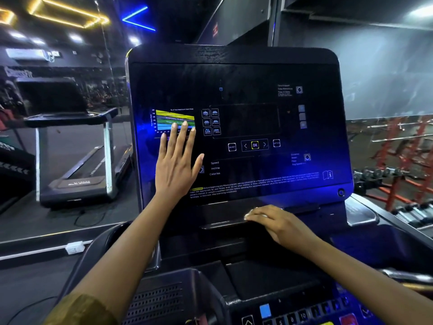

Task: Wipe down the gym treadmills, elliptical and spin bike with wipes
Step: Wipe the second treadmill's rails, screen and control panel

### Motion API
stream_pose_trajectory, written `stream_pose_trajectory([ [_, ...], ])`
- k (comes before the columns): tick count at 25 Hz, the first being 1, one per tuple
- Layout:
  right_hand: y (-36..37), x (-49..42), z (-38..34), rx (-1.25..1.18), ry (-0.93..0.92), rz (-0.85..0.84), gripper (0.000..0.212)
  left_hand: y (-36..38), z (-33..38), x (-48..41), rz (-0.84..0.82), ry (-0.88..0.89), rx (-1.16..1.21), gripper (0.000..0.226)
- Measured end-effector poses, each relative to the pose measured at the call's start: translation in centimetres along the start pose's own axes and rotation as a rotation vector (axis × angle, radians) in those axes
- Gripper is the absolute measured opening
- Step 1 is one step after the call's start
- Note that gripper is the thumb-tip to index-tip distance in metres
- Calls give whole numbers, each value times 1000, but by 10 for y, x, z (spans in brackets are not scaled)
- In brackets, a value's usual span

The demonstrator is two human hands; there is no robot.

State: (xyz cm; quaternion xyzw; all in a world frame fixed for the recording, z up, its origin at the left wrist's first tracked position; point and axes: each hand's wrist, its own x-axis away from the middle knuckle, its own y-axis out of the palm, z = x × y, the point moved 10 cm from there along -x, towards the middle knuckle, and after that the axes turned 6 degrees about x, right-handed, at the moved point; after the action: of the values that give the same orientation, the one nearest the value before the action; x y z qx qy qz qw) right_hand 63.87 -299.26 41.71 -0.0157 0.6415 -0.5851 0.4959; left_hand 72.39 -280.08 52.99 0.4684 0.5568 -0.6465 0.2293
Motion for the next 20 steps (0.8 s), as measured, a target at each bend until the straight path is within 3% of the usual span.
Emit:
stream_pose_trajectory([
  [3,-23,9,26,20,95,50,29,-2,1,-1,5,5,1,63],
  [5,-47,-9,33,27,131,180,28,-3,0,1,14,2,15,62],
  [10,-124,-140,68,94,116,510,40,-14,3,-19,90,-40,64,61],
  [15,-140,-254,128,140,235,423,44,-6,-2,-36,67,-81,-28,64],
  [20,-96,-211,81,204,-54,434,42,-7,-3,-36,89,-70,-66,64],
])
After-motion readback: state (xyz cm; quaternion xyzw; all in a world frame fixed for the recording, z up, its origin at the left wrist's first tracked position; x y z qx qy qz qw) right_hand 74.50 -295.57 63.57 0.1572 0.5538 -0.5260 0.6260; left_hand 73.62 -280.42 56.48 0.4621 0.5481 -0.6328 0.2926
